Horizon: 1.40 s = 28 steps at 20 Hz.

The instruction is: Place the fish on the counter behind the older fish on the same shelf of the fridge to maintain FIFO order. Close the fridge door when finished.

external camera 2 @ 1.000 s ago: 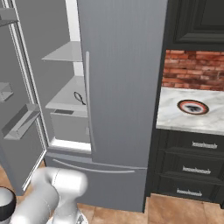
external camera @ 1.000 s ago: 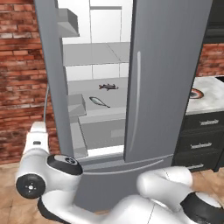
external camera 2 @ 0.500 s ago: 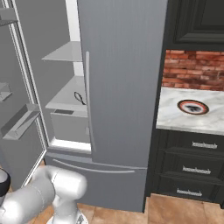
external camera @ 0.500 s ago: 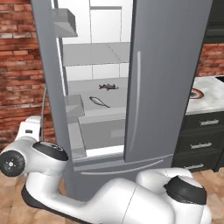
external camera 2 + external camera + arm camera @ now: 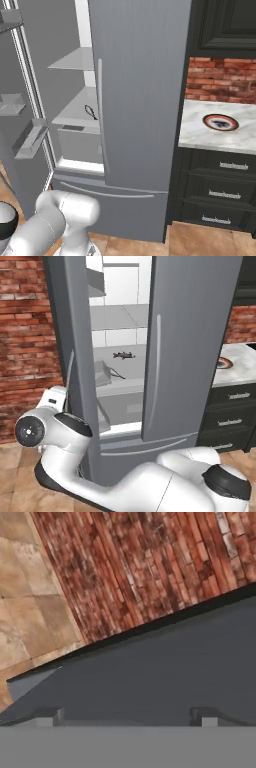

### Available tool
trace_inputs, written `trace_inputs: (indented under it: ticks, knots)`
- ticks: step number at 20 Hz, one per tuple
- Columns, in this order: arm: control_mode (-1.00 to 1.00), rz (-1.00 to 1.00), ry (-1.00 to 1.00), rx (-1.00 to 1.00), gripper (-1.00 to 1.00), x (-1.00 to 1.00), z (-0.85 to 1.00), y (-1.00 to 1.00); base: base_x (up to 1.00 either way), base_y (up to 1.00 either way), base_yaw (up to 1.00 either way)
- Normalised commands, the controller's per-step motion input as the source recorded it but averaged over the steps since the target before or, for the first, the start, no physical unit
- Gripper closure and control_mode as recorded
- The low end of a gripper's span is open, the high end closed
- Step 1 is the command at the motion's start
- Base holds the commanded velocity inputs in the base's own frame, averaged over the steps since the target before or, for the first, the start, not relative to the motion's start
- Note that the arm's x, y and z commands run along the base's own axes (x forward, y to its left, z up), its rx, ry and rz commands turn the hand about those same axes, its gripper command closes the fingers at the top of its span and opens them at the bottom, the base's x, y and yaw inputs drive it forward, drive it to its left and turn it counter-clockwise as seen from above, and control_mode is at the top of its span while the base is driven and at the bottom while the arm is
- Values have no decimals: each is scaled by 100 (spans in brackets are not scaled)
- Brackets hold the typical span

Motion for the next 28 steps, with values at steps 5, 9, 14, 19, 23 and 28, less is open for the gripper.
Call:
trace_inputs:
  ticks: [5,9,14,19,23,28]
  knots:
    - [-100,0,0,15,-100,47,-1,-97,0,0,0]
    - [-100,-1,1,11,-100,96,0,-43,0,0,0]
    - [-100,-3,1,8,-100,97,0,-34,0,0,0]
    - [-100,-4,1,7,-100,84,4,-46,0,0,0]
    - [-100,-4,1,7,-100,74,6,-67,0,0,0]
    - [-100,-2,0,9,-100,69,0,-79,0,0,0]
